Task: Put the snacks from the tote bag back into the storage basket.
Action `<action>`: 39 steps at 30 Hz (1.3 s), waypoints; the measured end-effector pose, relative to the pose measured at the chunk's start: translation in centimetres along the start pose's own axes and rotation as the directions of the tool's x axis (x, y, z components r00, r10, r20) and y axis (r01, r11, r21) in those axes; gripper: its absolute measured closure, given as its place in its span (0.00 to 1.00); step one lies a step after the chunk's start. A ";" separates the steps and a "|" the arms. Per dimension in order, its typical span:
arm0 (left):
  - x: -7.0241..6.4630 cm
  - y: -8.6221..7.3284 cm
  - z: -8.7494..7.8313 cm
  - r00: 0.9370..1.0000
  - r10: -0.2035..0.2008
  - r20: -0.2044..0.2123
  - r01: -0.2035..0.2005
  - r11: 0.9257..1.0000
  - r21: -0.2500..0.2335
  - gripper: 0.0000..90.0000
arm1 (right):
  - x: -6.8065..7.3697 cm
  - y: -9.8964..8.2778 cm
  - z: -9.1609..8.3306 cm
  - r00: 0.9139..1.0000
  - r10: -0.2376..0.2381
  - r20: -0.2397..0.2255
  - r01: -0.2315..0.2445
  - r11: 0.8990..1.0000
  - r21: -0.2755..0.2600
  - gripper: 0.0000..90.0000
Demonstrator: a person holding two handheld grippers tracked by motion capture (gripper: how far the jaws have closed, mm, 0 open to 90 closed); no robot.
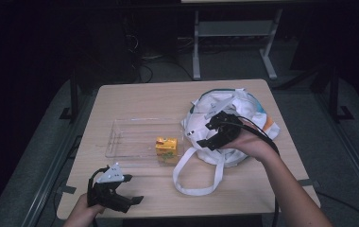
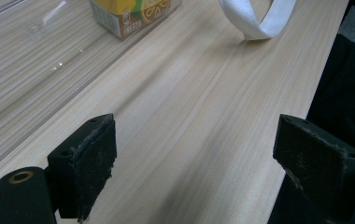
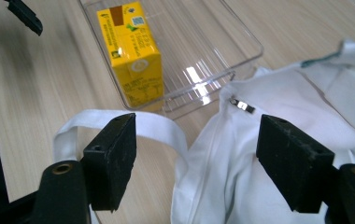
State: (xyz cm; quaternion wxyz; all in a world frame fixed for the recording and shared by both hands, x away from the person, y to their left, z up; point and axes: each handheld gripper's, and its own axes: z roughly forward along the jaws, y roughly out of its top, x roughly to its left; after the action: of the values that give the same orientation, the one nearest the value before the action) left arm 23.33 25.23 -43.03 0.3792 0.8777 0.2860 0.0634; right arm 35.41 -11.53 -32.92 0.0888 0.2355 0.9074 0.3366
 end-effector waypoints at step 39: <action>0.1 -0.2 -0.1 1.000 -0.020 -0.011 0.020 1.000 -0.006 0.15 | 0.1 -16.2 -3.2 0.946 0.290 0.149 -0.269 0.952 -0.147 0.26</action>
State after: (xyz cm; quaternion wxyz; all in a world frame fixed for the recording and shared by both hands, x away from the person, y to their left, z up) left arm 23.32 25.47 -43.07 0.3808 0.8733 0.2967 0.0650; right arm 28.32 -24.03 -41.01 0.1311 0.3834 0.8313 0.3805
